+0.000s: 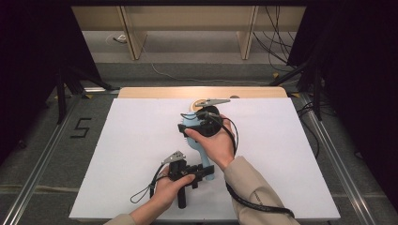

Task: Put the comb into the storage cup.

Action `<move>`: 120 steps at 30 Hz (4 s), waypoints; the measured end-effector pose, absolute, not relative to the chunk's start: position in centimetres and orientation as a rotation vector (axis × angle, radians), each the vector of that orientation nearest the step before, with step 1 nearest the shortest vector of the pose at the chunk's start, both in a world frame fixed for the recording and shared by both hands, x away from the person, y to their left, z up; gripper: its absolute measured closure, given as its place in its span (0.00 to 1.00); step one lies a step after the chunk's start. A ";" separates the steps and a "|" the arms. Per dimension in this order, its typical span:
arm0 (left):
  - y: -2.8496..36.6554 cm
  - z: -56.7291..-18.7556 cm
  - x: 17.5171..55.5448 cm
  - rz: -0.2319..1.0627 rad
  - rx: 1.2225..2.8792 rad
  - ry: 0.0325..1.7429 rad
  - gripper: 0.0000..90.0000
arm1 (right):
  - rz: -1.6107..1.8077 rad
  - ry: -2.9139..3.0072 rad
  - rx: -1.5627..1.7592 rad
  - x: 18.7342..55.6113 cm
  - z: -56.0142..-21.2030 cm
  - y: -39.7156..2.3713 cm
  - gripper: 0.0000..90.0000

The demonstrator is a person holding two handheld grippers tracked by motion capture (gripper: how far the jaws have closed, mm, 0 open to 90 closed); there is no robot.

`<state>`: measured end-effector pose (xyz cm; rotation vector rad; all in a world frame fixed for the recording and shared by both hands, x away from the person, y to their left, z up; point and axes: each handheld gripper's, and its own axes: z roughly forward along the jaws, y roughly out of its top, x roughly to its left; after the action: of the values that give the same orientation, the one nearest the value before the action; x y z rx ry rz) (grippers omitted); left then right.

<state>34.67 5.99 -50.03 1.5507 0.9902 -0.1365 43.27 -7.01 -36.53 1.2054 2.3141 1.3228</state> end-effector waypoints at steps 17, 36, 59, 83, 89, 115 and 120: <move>6.0 -49.8 34.6 -0.050 1.595 0.953 0.72 | 1.363 2.285 1.185 42.6 -36.0 -7.5 0.24; 5.9 -49.3 34.5 0.022 1.657 0.908 0.54 | 1.420 2.217 1.187 41.7 -35.2 -8.8 0.24; 11.6 -47.2 35.4 0.337 1.847 0.865 0.00 | 1.481 2.075 1.181 41.5 -34.4 -11.9 0.24; 17.7 -47.2 35.0 0.552 1.798 0.888 0.01 | 1.489 2.020 1.193 41.9 -34.3 -13.1 0.24; 18.3 -47.2 34.8 0.573 1.791 0.898 0.01 | 1.499 1.990 1.196 41.9 -34.1 -13.6 0.24; 19.4 -47.3 34.6 0.597 1.775 0.931 0.03 | 1.516 1.938 1.190 42.4 -33.7 -14.4 0.24; 19.4 -47.4 34.7 0.596 1.774 0.934 0.04 | 1.522 1.937 1.181 42.8 -33.8 -14.6 0.24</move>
<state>34.68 19.36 -47.39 1.7738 0.9338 0.5959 42.83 -14.56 -33.83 1.1807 1.9374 1.5223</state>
